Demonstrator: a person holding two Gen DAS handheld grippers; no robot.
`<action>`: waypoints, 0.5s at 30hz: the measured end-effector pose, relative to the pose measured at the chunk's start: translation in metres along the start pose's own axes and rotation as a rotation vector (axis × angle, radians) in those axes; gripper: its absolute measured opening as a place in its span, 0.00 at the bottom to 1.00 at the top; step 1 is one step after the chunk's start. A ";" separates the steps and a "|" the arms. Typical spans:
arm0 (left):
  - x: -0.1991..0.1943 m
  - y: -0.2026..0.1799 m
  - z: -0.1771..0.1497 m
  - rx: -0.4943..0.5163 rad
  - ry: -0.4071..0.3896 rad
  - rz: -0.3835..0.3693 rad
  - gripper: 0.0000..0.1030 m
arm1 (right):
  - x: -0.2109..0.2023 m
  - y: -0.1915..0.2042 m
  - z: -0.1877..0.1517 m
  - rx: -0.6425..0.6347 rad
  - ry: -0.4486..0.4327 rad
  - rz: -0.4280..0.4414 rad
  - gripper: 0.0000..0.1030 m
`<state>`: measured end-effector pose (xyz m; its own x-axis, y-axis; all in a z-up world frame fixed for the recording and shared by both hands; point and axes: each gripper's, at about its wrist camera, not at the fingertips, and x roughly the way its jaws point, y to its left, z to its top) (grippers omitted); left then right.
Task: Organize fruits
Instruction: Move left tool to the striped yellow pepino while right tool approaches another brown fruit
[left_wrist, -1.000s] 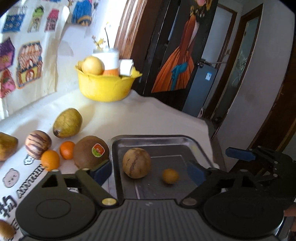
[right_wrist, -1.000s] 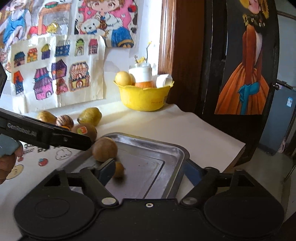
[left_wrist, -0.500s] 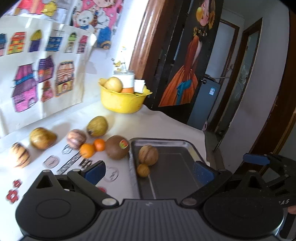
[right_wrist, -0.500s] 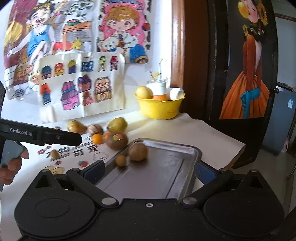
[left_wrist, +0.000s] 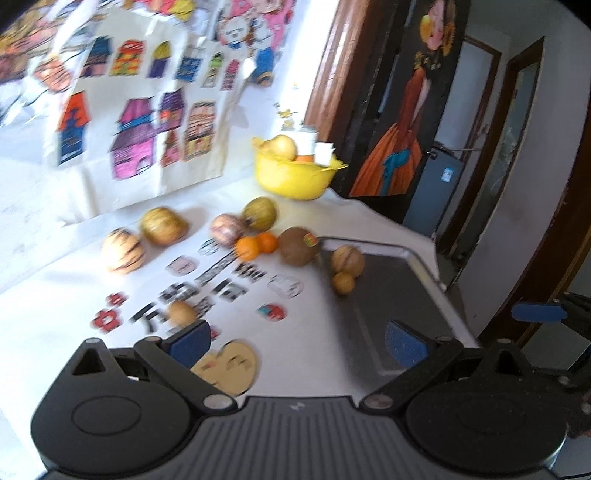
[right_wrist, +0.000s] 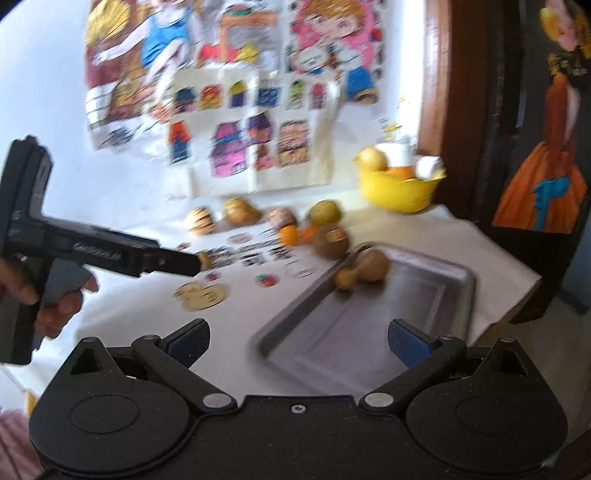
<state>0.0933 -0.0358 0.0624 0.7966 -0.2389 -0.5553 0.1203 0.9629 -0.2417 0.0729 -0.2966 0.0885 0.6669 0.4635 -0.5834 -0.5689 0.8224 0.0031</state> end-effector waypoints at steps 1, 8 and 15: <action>-0.004 0.006 -0.003 -0.001 0.006 0.009 1.00 | 0.000 0.006 0.001 -0.005 0.013 0.015 0.99; -0.026 0.055 -0.009 -0.003 0.016 0.113 1.00 | 0.011 0.048 0.015 -0.049 0.058 0.109 0.99; -0.040 0.094 0.004 0.025 0.019 0.197 1.00 | 0.049 0.082 0.035 -0.032 0.120 0.224 0.99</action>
<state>0.0752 0.0648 0.0646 0.7947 -0.0475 -0.6051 -0.0222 0.9940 -0.1072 0.0762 -0.1951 0.0888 0.4615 0.5891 -0.6634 -0.7125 0.6916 0.1185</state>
